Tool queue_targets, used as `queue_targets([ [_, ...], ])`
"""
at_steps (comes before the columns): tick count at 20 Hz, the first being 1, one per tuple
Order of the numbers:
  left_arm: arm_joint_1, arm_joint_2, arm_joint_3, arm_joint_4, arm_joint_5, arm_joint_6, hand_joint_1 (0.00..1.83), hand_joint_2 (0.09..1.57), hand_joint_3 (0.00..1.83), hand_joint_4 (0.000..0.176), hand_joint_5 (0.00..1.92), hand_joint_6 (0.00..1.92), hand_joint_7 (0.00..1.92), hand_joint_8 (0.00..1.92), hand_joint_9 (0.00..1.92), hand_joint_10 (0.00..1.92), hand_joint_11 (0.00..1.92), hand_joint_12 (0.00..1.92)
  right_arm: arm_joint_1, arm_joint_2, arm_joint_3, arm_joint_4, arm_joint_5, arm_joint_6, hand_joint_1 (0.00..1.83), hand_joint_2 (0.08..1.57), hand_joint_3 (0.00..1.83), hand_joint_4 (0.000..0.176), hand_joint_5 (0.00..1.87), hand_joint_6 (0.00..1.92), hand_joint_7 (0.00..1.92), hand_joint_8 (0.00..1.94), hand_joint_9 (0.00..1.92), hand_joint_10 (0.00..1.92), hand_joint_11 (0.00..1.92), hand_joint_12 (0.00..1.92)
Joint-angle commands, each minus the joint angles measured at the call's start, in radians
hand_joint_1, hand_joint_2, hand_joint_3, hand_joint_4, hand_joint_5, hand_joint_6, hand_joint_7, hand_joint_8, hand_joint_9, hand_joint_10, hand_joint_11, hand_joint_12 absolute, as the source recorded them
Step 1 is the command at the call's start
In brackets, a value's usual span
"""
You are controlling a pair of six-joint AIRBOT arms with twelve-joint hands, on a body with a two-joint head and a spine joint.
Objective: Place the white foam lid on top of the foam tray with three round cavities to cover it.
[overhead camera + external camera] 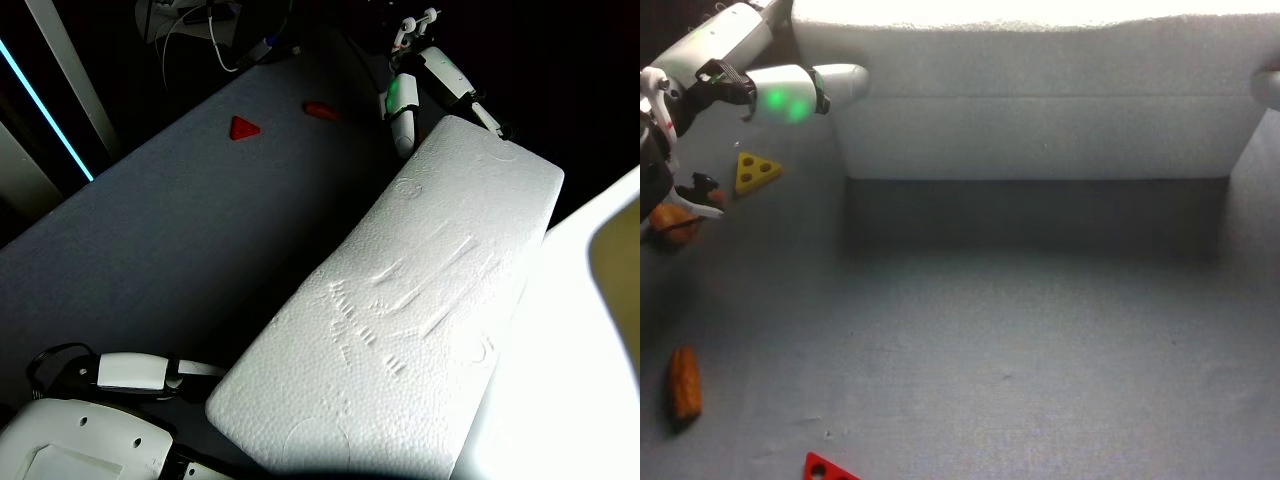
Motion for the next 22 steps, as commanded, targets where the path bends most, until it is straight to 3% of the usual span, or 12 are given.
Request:
queue_targets([
  [1,-0.012,-0.014,0.003,0.045,-0.102,-0.005,0.42,1.05,0.0,0.014,0.0,0.0,0.0,0.0,0.0,0.0,0.0,0.49,0.018,-0.004,0.006,-0.054,0.089,-0.002,0.58,1.23,0.0,0.0,0.0,0.0,0.0,0.0,0.0,0.0,0.03,0.02],
  [2,-0.012,-0.015,0.004,0.045,-0.098,-0.004,0.41,1.05,0.0,0.023,0.0,0.0,0.0,0.0,0.0,0.0,0.0,0.49,0.018,-0.005,0.01,-0.05,0.083,-0.003,0.57,1.22,0.01,0.0,0.0,0.0,0.0,0.0,0.0,0.0,0.01,0.31],
  [3,-0.01,-0.015,0.005,0.045,-0.095,-0.004,0.39,1.03,0.0,0.025,0.0,0.0,0.0,0.0,0.0,0.0,0.0,0.44,0.018,-0.008,0.014,-0.046,0.077,-0.003,0.6,1.22,0.0,0.0,0.0,0.0,0.03,0.01,0.06,0.04,0.0,0.87],
  [4,-0.008,-0.015,0.005,0.044,-0.095,-0.003,0.39,1.02,0.0,0.028,0.0,0.0,0.0,0.0,0.0,0.0,0.0,0.42,0.018,-0.008,0.016,-0.041,0.073,-0.003,0.55,1.24,0.0,0.0,0.0,0.0,0.01,0.0,0.02,0.02,0.0,0.98],
  [6,-0.005,-0.015,0.004,0.044,-0.095,-0.004,0.38,1.02,0.0,0.036,0.0,0.0,0.0,0.0,0.0,0.0,0.0,0.42,0.017,-0.008,0.015,-0.034,0.071,-0.003,0.51,1.25,0.0,0.0,0.0,0.0,0.0,0.0,0.0,0.0,0.0,0.72],
  [8,0.004,-0.01,-0.003,0.043,-0.103,-0.004,0.38,1.0,0.0,0.035,0.0,0.0,0.0,0.0,0.0,0.0,0.0,0.12,0.017,-0.008,0.015,-0.03,0.067,-0.003,0.49,1.25,0.0,0.0,0.0,0.0,0.0,0.0,0.0,0.0,0.0,0.16],
  [9,0.012,-0.005,-0.009,0.04,-0.112,-0.004,0.38,1.0,0.0,0.035,0.0,0.0,0.0,0.0,0.0,0.0,0.0,0.12,0.017,-0.008,0.015,-0.028,0.065,-0.003,0.49,1.25,0.0,0.0,0.0,0.0,0.0,0.0,0.0,0.0,0.0,0.16],
  [10,0.018,-0.001,-0.014,0.038,-0.12,-0.005,0.36,1.0,0.0,0.027,0.0,0.0,0.0,0.0,0.0,0.0,0.0,0.04,0.012,-0.008,0.014,-0.023,0.065,-0.003,0.57,1.33,0.0,0.0,0.35,0.05,0.22,0.01,0.15,0.04,0.0,0.35],
  [11,0.024,0.003,-0.019,0.038,-0.127,-0.008,0.36,1.0,0.0,0.027,0.0,0.0,0.0,0.0,0.0,0.0,0.0,0.04,0.006,-0.008,0.014,-0.014,0.065,-0.003,0.57,1.33,0.0,0.0,0.35,0.05,0.22,0.01,0.15,0.04,0.0,0.35],
  [12,0.027,0.005,-0.022,0.04,-0.131,-0.009,0.39,1.01,0.0,0.03,0.0,0.0,0.0,0.0,0.0,0.0,0.0,0.02,0.001,-0.008,0.013,-0.008,0.065,-0.003,0.57,1.22,0.0,0.0,0.02,0.0,0.03,0.0,0.03,0.0,0.0,0.55],
  [15,0.034,0.006,-0.022,0.034,-0.133,-0.009,0.39,1.02,0.01,0.039,0.0,0.0,0.0,0.0,0.0,0.0,0.01,0.03,-0.012,-0.008,0.012,0.001,0.065,-0.003,0.54,1.19,0.0,0.0,0.0,0.0,0.0,0.0,0.0,0.0,0.0,0.01],
  [22,0.054,0.007,-0.006,0.0,-0.114,-0.008,0.36,1.03,0.0,0.028,0.01,0.0,0.0,0.0,0.0,0.0,0.0,0.42,-0.037,-0.008,0.01,0.019,0.066,-0.003,0.58,1.18,0.0,0.0,0.0,0.0,0.0,0.0,0.0,0.0,0.0,0.0],
])
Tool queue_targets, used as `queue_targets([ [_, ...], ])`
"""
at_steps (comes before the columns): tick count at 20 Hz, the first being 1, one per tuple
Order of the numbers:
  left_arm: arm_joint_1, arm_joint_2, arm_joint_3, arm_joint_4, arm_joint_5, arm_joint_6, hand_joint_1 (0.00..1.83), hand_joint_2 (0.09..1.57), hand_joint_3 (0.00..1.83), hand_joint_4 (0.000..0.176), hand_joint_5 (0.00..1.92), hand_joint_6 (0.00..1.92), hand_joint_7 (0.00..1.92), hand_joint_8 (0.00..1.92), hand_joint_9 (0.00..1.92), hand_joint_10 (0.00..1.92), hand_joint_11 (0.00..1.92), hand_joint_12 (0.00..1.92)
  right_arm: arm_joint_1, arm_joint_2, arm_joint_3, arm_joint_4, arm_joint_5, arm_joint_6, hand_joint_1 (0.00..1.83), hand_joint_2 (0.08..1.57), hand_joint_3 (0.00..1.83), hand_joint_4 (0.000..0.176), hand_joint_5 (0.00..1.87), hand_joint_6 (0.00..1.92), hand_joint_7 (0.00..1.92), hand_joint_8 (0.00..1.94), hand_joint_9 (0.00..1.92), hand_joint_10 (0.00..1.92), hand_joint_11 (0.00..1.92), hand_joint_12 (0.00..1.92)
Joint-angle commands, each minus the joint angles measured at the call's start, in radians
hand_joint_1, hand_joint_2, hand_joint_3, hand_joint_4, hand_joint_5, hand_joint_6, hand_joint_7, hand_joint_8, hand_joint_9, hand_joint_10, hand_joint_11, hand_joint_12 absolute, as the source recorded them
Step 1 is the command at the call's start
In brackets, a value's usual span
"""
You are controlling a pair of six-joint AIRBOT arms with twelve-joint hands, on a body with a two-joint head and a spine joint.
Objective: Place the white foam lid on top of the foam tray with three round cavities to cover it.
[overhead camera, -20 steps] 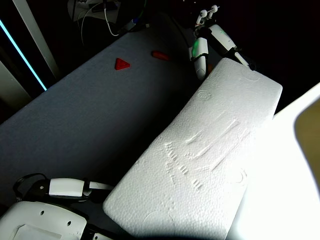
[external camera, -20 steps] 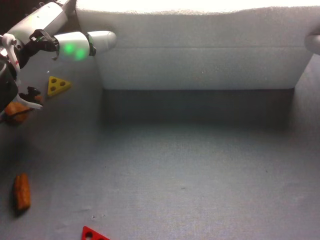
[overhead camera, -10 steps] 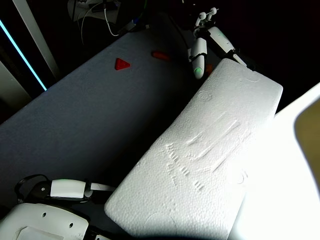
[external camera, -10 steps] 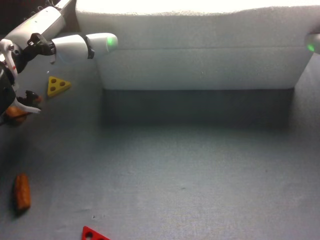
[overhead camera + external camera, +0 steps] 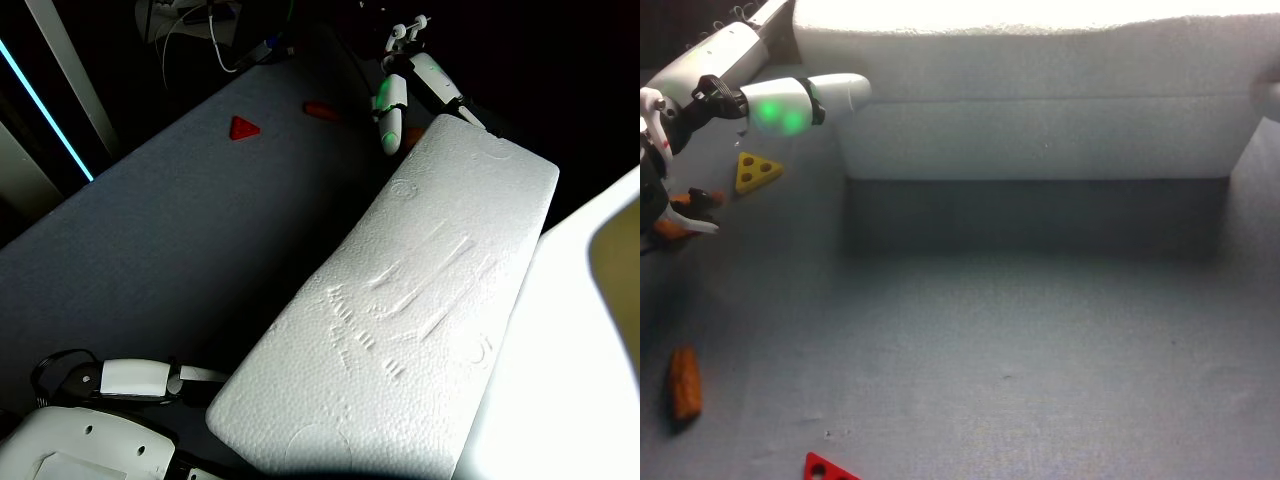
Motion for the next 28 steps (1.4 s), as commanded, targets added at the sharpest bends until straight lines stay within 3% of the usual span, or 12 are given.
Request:
queue_targets([
  [1,0.002,0.002,0.003,0.013,-0.074,0.0,0.36,1.03,0.0,0.027,0.0,0.0,0.0,0.0,0.0,0.0,0.0,0.52,-0.002,0.005,-0.001,-0.016,0.067,0.0,0.58,1.17,0.0,0.0,0.0,0.0,0.0,0.0,0.0,0.0,0.0,0.0],
  [6,0.004,0.001,0.004,0.006,-0.075,0.004,0.37,1.03,0.0,0.04,0.0,0.0,0.0,0.0,0.0,0.0,0.0,0.52,-0.025,0.005,0.002,0.011,0.067,0.0,0.58,1.17,0.0,0.0,0.0,0.0,0.0,0.0,0.0,0.0,0.0,0.0],
  [8,0.009,0.006,-0.005,0.007,-0.088,0.004,0.37,1.05,0.0,0.037,0.0,0.0,0.0,0.0,0.0,0.0,0.0,0.34,-0.03,0.005,0.002,0.015,0.068,0.0,0.56,1.17,0.0,0.0,0.0,0.0,0.0,0.0,0.0,0.0,0.02,0.01],
  [9,0.01,0.01,-0.011,0.01,-0.097,0.004,0.38,1.06,0.0,0.025,0.0,0.0,0.0,0.0,0.0,0.0,0.0,0.32,-0.032,0.005,0.001,0.016,0.068,0.0,0.58,1.17,0.0,0.0,0.0,0.0,0.0,0.0,0.0,0.0,0.02,0.01],
  [10,0.008,0.014,-0.017,0.017,-0.108,0.001,0.39,1.06,0.0,0.026,0.0,0.0,0.0,0.0,0.0,0.0,0.0,0.38,-0.038,0.005,0.0,0.019,0.071,0.0,0.6,1.17,0.0,0.0,0.0,0.0,0.0,0.0,0.0,0.0,0.0,0.0],
  [11,0.006,0.016,-0.02,0.023,-0.113,0.0,0.42,1.07,0.0,0.022,0.0,0.0,0.0,0.0,0.0,0.0,0.0,0.32,-0.041,0.005,-0.001,0.022,0.073,0.0,0.58,1.17,0.0,0.0,0.0,0.0,0.0,0.0,0.0,0.0,0.0,0.0],
  [12,0.001,0.018,-0.023,0.03,-0.118,0.0,0.43,1.07,0.0,0.03,0.0,0.0,0.0,0.0,0.0,0.0,0.0,0.31,-0.048,0.009,-0.002,0.028,0.077,0.0,0.56,1.16,0.0,0.0,0.0,0.0,0.0,0.0,0.0,0.0,0.0,0.0],
  [17,0.001,0.034,-0.032,0.026,-0.141,0.002,0.42,1.08,0.0,0.034,0.0,0.0,0.0,0.0,0.0,0.0,0.0,0.26,-0.061,0.02,-0.012,0.035,0.089,0.0,0.53,1.18,0.0,0.0,0.0,0.0,0.0,0.0,0.0,0.0,0.0,0.0],
  [19,0.002,0.038,-0.033,0.02,-0.141,0.007,0.44,1.09,0.0,0.023,0.01,0.0,0.0,0.0,0.0,0.0,0.0,0.34,-0.063,0.026,-0.016,0.035,0.094,0.0,0.57,1.19,0.01,0.0,0.0,0.0,0.0,0.0,0.0,0.0,0.0,0.0],
  [21,0.008,0.041,-0.034,0.008,-0.142,0.013,0.44,1.09,0.0,0.027,0.0,0.0,0.0,0.0,0.0,0.0,0.0,0.46,-0.068,0.037,-0.024,0.035,0.101,0.0,0.56,1.19,0.0,0.0,0.0,0.0,0.0,0.0,0.0,0.0,0.0,0.0],
  [25,0.021,0.045,-0.035,-0.008,-0.147,0.015,0.45,1.09,0.01,0.011,0.01,0.0,0.0,0.0,0.0,0.0,0.0,0.36,-0.074,0.058,-0.043,0.035,0.132,0.0,0.59,1.16,0.0,0.0,0.0,0.0,0.0,0.0,0.0,0.0,0.0,0.0],
  [28,0.024,0.047,-0.035,-0.013,-0.147,0.016,0.44,1.1,0.0,0.0,0.02,0.0,0.0,0.0,0.0,0.0,0.0,0.42,-0.078,0.076,-0.058,0.035,0.159,0.0,0.6,1.19,0.0,0.0,0.0,0.0,0.0,0.0,0.0,0.0,0.0,0.0],
])
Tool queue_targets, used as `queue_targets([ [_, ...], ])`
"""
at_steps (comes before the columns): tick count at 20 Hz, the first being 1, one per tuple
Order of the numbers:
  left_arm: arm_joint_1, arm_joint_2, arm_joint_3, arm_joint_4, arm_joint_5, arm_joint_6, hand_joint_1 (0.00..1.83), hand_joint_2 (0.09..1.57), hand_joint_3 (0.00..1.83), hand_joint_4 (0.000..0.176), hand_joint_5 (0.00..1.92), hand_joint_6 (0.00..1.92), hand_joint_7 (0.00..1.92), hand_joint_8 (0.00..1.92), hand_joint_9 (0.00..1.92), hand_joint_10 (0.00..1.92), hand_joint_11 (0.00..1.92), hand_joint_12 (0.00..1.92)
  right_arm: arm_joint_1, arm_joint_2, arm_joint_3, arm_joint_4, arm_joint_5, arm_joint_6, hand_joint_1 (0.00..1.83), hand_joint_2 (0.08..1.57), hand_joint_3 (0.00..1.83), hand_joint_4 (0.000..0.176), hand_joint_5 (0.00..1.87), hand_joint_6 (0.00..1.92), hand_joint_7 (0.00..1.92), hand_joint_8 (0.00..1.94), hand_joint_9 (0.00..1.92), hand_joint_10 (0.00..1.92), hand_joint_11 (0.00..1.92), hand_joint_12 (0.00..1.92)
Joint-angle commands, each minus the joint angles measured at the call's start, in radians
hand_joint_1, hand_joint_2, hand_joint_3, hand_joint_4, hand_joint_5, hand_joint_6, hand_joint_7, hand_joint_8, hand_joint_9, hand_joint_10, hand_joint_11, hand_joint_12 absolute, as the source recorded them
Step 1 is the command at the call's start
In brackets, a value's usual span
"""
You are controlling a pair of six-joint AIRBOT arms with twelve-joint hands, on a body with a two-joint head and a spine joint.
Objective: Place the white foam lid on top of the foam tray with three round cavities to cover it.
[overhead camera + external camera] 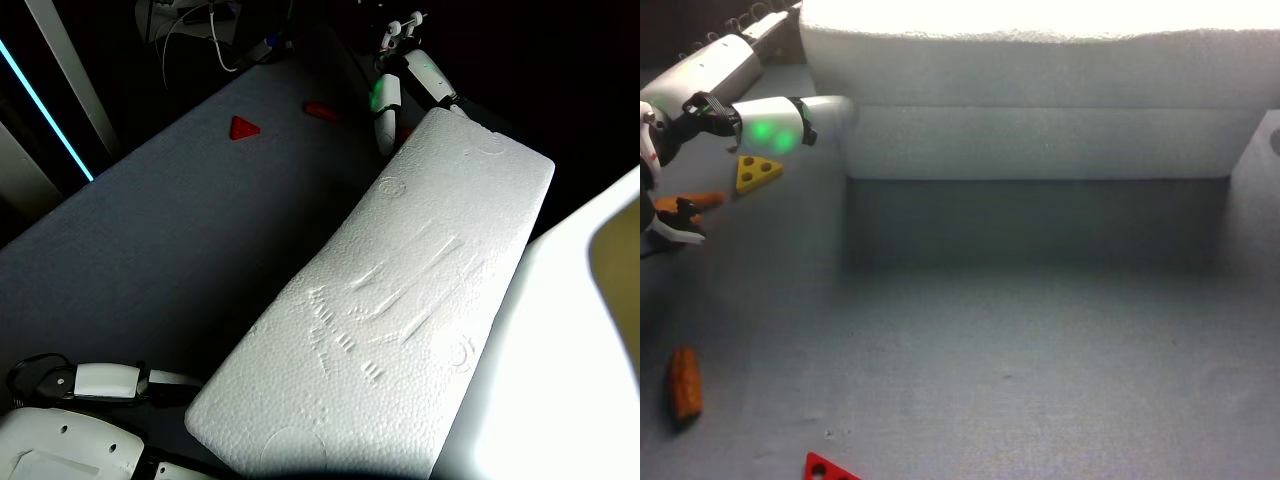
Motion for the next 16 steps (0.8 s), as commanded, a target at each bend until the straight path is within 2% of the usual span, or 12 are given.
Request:
queue_targets([
  [1,0.0,0.011,0.003,-0.011,-0.131,-0.003,0.44,1.1,0.0,0.0,0.02,0.0,0.0,0.0,0.0,0.0,0.0,0.42,0.0,0.025,0.002,0.002,0.146,0.004,0.6,1.19,0.0,0.0,0.0,0.0,0.0,0.0,0.0,0.0,0.0,0.0],
  [4,0.006,0.013,0.002,-0.018,-0.139,-0.003,0.45,1.08,0.0,0.002,0.03,0.0,0.0,0.0,0.0,0.0,0.0,0.38,-0.005,0.045,-0.015,0.0,0.179,0.004,0.56,1.2,0.01,0.0,0.0,0.0,0.0,0.0,0.0,0.0,0.0,0.0],
  [6,0.009,0.017,-0.001,-0.021,-0.145,-0.002,0.42,1.08,0.0,0.011,0.03,0.0,0.0,0.0,0.0,0.0,0.0,0.53,-0.011,0.057,-0.024,0.0,0.197,0.003,0.57,1.23,0.01,0.0,0.0,0.0,0.0,0.0,0.0,0.0,0.02,0.01],
  [8,0.015,0.025,-0.009,-0.024,-0.157,-0.002,0.43,1.08,0.0,0.005,0.04,0.0,0.0,0.0,0.0,0.0,0.0,0.58,-0.015,0.069,-0.038,0.0,0.219,0.002,0.55,1.22,0.01,0.0,0.0,0.0,0.0,0.0,0.0,0.0,0.0,0.0],
  [9,0.017,0.028,-0.013,-0.024,-0.165,-0.001,0.44,1.07,0.0,0.004,0.04,0.0,0.0,0.0,0.0,0.0,0.0,0.55,-0.018,0.074,-0.045,-0.003,0.229,0.002,0.55,1.23,0.01,0.0,0.0,0.0,0.0,0.0,0.0,0.0,0.0,0.0],
  [10,0.019,0.032,-0.019,-0.024,-0.174,0.0,0.45,1.07,0.0,0.015,0.04,0.0,0.0,0.0,0.0,0.0,0.0,0.55,-0.018,0.078,-0.05,-0.008,0.237,0.002,0.52,1.24,0.01,0.0,0.0,0.0,0.0,0.0,0.0,0.0,0.0,0.0],
  [12,0.021,0.039,-0.029,-0.024,-0.189,0.002,0.44,1.06,0.0,0.017,0.04,0.0,0.0,0.0,0.0,0.0,0.0,0.55,-0.018,0.079,-0.055,-0.017,0.244,0.002,0.51,1.23,0.01,0.0,0.0,0.0,0.0,0.0,0.0,0.0,0.0,0.0],
  [16,0.013,0.038,-0.036,-0.003,-0.197,0.001,0.45,1.06,0.0,0.015,0.05,0.0,0.0,0.0,0.0,0.0,0.0,0.58,-0.015,0.079,-0.057,-0.041,0.245,0.002,0.5,1.22,0.0,0.0,0.0,0.0,0.0,0.0,0.0,0.0,0.0,0.0],
])
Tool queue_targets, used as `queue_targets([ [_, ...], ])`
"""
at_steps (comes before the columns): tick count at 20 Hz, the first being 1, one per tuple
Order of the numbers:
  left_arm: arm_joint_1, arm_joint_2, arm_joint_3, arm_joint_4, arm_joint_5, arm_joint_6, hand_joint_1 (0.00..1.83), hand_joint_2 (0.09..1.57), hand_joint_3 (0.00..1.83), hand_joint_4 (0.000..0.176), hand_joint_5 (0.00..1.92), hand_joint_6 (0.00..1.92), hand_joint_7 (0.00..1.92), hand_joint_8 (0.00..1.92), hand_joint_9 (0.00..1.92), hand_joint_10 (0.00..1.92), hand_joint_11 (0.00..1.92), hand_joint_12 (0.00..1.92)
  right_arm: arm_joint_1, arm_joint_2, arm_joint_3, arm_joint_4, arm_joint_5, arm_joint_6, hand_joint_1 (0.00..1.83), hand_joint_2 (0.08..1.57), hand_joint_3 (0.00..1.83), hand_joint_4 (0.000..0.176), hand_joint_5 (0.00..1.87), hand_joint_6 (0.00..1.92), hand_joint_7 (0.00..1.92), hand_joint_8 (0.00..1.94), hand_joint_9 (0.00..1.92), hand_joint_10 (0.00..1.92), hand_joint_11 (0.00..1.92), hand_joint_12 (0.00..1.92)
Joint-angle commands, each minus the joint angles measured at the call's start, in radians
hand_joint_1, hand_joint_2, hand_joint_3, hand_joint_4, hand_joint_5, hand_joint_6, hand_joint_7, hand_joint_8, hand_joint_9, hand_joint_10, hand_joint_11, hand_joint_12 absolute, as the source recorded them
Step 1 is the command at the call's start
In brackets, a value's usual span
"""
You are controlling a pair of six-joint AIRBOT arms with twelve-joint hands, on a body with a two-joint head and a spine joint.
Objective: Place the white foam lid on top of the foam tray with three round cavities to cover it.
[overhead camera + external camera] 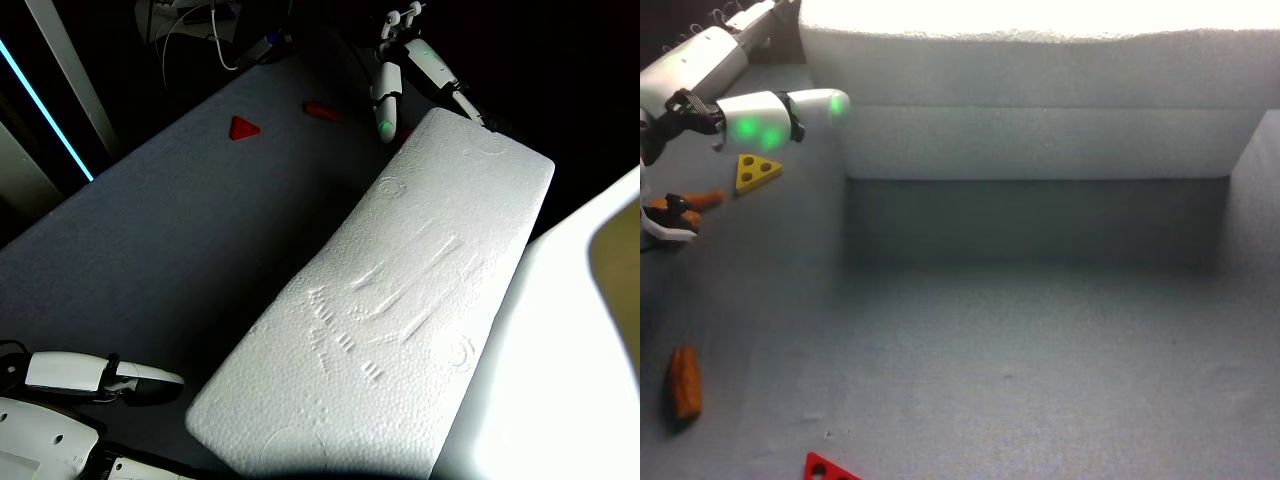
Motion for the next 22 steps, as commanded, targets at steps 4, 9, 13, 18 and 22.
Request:
queue_targets([
  [4,-0.032,0.0,0.001,0.045,-0.124,-0.012,0.48,1.06,0.0,0.017,0.04,0.0,0.0,0.0,0.0,0.0,0.0,0.63,0.021,0.018,0.006,-0.016,0.13,0.003,0.54,1.22,0.0,0.0,0.0,0.0,0.0,0.0,0.0,0.0,0.05,0.03],
  [9,-0.052,-0.008,0.001,0.072,-0.126,-0.018,0.45,1.02,0.0,0.048,0.05,0.0,0.0,0.0,0.0,0.0,0.0,0.6,0.036,0.016,0.007,-0.033,0.134,0.009,0.57,1.2,0.01,0.0,0.0,0.0,0.0,0.0,0.03,0.01,0.0,0.42],
  [13,-0.051,-0.005,0.001,0.069,-0.132,-0.019,0.44,1.01,0.0,0.044,0.05,0.0,0.0,0.0,0.0,0.0,0.0,0.55,0.06,0.013,0.008,-0.055,0.135,0.01,0.54,1.21,0.0,0.0,0.0,0.0,0.0,0.0,0.0,0.0,0.0,0.41],
  [18,-0.045,-0.007,0.011,0.052,-0.12,-0.018,0.47,1.05,0.0,0.023,0.04,0.0,0.0,0.0,0.0,0.0,0.0,0.63,0.077,-0.005,0.022,-0.062,0.116,0.01,0.53,1.23,0.0,0.0,0.0,0.0,0.0,0.0,0.0,0.0,0.0,0.27],
  [22,-0.055,-0.026,0.041,0.04,-0.079,-0.016,0.49,1.06,0.0,0.021,0.04,0.0,0.0,0.0,0.0,0.0,0.0,0.58,0.081,-0.019,0.037,-0.059,0.103,0.015,0.62,1.24,0.0,0.0,0.0,0.0,0.0,0.0,0.0,0.0,0.0,0.44],
])
